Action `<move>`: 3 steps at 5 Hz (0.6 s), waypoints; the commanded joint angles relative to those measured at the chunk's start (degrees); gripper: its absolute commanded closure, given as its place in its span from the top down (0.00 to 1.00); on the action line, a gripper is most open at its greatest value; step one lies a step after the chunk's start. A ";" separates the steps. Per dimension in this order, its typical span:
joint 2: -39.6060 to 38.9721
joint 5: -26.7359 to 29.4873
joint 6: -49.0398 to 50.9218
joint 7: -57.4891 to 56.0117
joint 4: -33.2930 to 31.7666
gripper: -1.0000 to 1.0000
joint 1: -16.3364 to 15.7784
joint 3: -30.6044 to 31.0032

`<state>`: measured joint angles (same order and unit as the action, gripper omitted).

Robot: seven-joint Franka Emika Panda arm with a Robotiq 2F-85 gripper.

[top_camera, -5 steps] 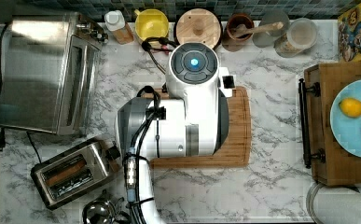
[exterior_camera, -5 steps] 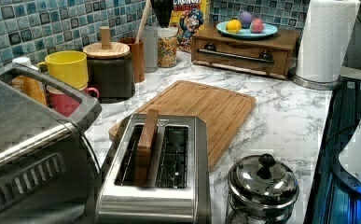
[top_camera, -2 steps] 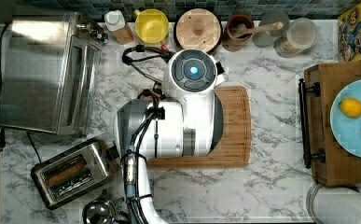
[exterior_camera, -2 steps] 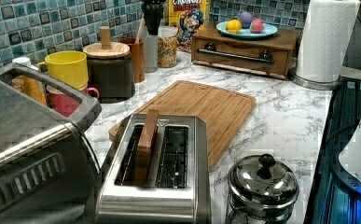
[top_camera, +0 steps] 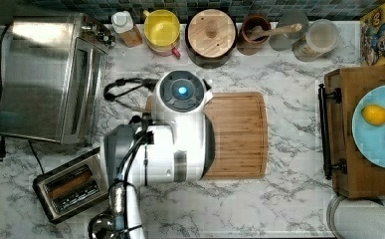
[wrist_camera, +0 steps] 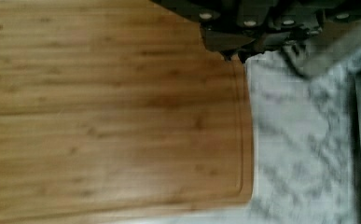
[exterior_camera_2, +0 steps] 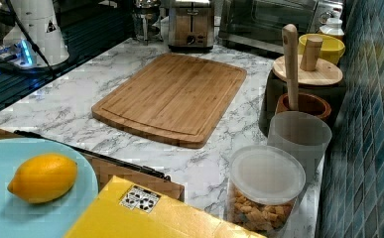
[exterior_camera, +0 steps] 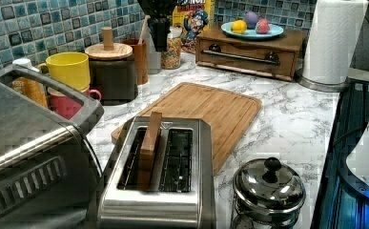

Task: Turn on the toaster.

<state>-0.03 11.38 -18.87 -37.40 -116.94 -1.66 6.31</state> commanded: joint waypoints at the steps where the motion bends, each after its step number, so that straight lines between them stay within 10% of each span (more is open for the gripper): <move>1: 8.48 10.21 -1.61 -14.59 -5.51 0.00 -4.26 5.40; 3: 6.34 9.08 -3.09 -15.21 -8.40 0.00 -5.89 8.44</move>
<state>3.99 19.64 -18.67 -48.79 -123.88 -5.50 13.79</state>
